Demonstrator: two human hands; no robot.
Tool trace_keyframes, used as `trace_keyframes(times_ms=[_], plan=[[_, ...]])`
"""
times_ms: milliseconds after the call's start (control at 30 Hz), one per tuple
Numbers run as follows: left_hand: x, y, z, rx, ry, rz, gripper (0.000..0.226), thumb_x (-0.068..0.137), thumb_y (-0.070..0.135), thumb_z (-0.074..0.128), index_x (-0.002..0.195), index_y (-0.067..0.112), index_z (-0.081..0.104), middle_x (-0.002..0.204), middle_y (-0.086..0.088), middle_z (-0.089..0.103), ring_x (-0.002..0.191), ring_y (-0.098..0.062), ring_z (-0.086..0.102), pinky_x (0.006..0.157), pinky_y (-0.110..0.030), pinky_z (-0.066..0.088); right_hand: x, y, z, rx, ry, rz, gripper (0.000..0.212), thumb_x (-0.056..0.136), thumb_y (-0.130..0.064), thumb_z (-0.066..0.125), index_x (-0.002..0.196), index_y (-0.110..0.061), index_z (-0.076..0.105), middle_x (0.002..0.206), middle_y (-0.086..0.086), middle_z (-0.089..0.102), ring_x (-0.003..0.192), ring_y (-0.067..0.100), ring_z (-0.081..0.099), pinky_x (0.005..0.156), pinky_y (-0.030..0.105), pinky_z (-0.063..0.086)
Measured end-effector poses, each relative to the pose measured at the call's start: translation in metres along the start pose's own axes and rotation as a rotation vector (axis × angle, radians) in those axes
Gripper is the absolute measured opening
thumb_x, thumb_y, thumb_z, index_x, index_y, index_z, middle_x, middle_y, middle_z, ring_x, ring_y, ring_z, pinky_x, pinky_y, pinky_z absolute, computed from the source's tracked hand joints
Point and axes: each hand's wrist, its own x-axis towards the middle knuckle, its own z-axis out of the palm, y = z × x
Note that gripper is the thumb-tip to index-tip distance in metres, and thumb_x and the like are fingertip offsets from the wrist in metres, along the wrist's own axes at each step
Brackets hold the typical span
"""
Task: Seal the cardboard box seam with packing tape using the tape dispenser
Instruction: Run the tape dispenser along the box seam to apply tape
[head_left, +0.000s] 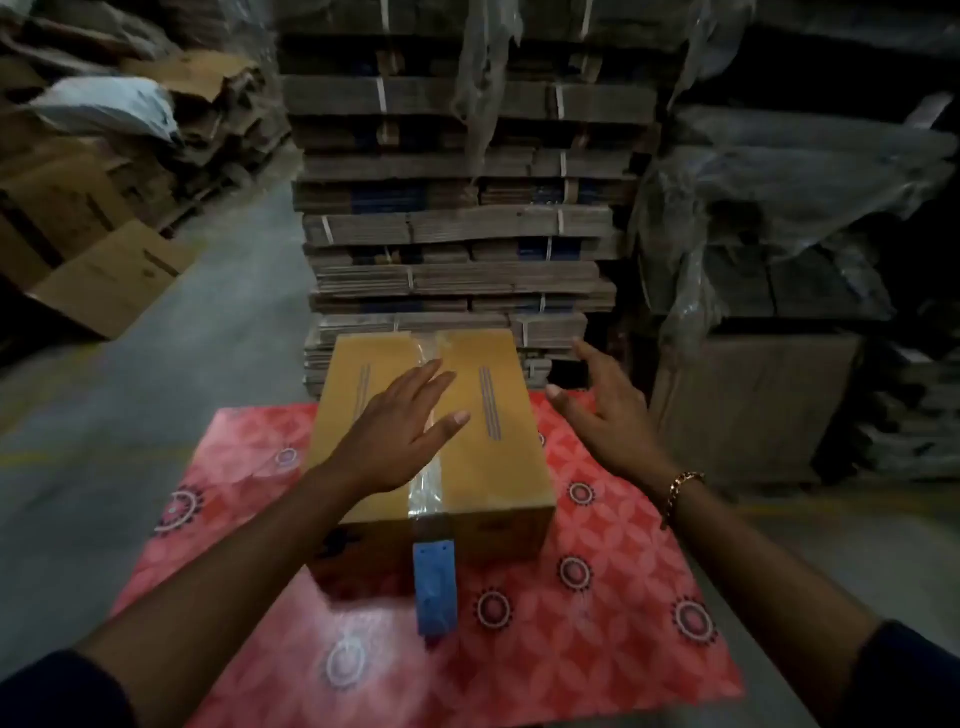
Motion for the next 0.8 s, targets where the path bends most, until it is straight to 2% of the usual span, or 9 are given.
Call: trace_keyframes(times_ms=[67, 167, 233, 300, 433, 500, 600, 733, 800], plan=[[-0.004, -0.014, 0.008, 0.005, -0.042, -0.014, 0.077, 0.095, 0.073, 0.022, 0.159, 0.031, 0.023, 0.171, 0.006, 0.014, 0.155, -0.015, 0.012, 0.121, -0.047, 0.017, -0.009, 0.002, 0.016, 0.065, -0.025, 0.037, 0.079, 0.089, -0.061, 0.052, 0.157, -0.026, 0.035, 0.157, 0.003, 0.048, 0.144, 0.022, 0.044, 0.111, 0.038, 0.036], [-0.016, -0.038, 0.033, 0.017, -0.157, -0.021, 0.082, 0.092, 0.077, 0.017, 0.158, 0.029, 0.029, 0.169, 0.005, 0.020, 0.154, -0.015, 0.016, 0.120, -0.047, 0.019, -0.039, 0.012, 0.050, 0.172, -0.116, 0.130, 0.062, 0.095, -0.039, 0.067, 0.150, -0.022, 0.044, 0.132, 0.001, 0.063, 0.122, 0.020, 0.059, 0.092, 0.034, 0.049], [-0.021, -0.055, 0.050, 0.045, -0.212, 0.005, 0.092, 0.087, 0.083, 0.010, 0.156, 0.027, 0.033, 0.169, 0.004, 0.023, 0.154, -0.017, 0.020, 0.120, -0.046, 0.022, -0.059, 0.018, 0.074, 0.211, -0.173, 0.207, 0.058, 0.096, -0.029, 0.070, 0.148, -0.023, 0.046, 0.125, 0.000, 0.064, 0.110, 0.017, 0.063, 0.088, 0.034, 0.053], [-0.023, -0.072, 0.065, 0.072, -0.261, 0.019, 0.098, 0.084, 0.086, 0.007, 0.155, 0.026, 0.036, 0.168, 0.003, 0.024, 0.153, -0.018, 0.023, 0.120, -0.046, 0.026, -0.078, 0.020, 0.097, 0.225, -0.245, 0.269, 0.057, 0.095, -0.026, 0.071, 0.147, -0.022, 0.047, 0.123, 0.001, 0.066, 0.108, 0.015, 0.065, 0.089, 0.031, 0.052], [-0.023, -0.092, 0.087, 0.236, -0.376, 0.126, 0.083, 0.087, 0.064, 0.011, 0.159, 0.026, 0.025, 0.171, 0.003, 0.012, 0.156, -0.020, 0.013, 0.121, -0.047, 0.017, -0.111, 0.018, 0.146, 0.207, -0.331, 0.352, 0.061, 0.088, -0.028, 0.071, 0.144, -0.024, 0.050, 0.117, 0.002, 0.073, 0.106, 0.019, 0.070, 0.094, 0.041, 0.056], [-0.021, -0.101, 0.095, 0.320, -0.405, 0.213, 0.080, 0.088, 0.057, 0.007, 0.161, 0.025, 0.018, 0.171, 0.002, 0.007, 0.157, -0.020, 0.007, 0.123, -0.050, 0.011, -0.122, 0.014, 0.163, 0.189, -0.399, 0.399, 0.073, 0.080, -0.037, 0.066, 0.149, -0.024, 0.044, 0.114, 0.002, 0.072, 0.102, 0.022, 0.070, 0.091, 0.046, 0.056], [-0.025, -0.116, 0.109, 0.337, -0.364, 0.258, 0.067, 0.101, 0.055, 0.007, 0.161, 0.027, 0.018, 0.170, 0.001, 0.014, 0.157, -0.020, 0.008, 0.122, -0.055, 0.016, -0.134, 0.013, 0.188, 0.177, -0.462, 0.477, 0.093, 0.071, -0.051, 0.063, 0.155, -0.028, 0.032, 0.119, 0.006, 0.070, 0.104, 0.025, 0.068, 0.090, 0.047, 0.056], [-0.030, -0.126, 0.120, 0.357, -0.297, 0.272, 0.063, 0.103, 0.050, 0.010, 0.160, 0.026, 0.025, 0.169, 0.001, 0.022, 0.156, -0.019, 0.016, 0.121, -0.055, 0.021, -0.143, 0.011, 0.223, 0.217, -0.394, 0.512, 0.096, 0.072, -0.045, 0.081, 0.154, -0.026, 0.033, 0.143, 0.003, 0.061, 0.128, 0.022, 0.060, 0.104, 0.046, 0.052], [-0.028, -0.125, 0.120, 0.339, -0.282, 0.288, 0.063, 0.103, 0.050, 0.014, 0.159, 0.024, 0.027, 0.168, 0.000, 0.024, 0.155, -0.020, 0.020, 0.120, -0.056, 0.022, -0.142, 0.015, 0.245, 0.245, -0.327, 0.528, 0.097, 0.066, -0.049, 0.087, 0.149, -0.030, 0.040, 0.142, -0.002, 0.062, 0.128, 0.019, 0.062, 0.101, 0.044, 0.055]])
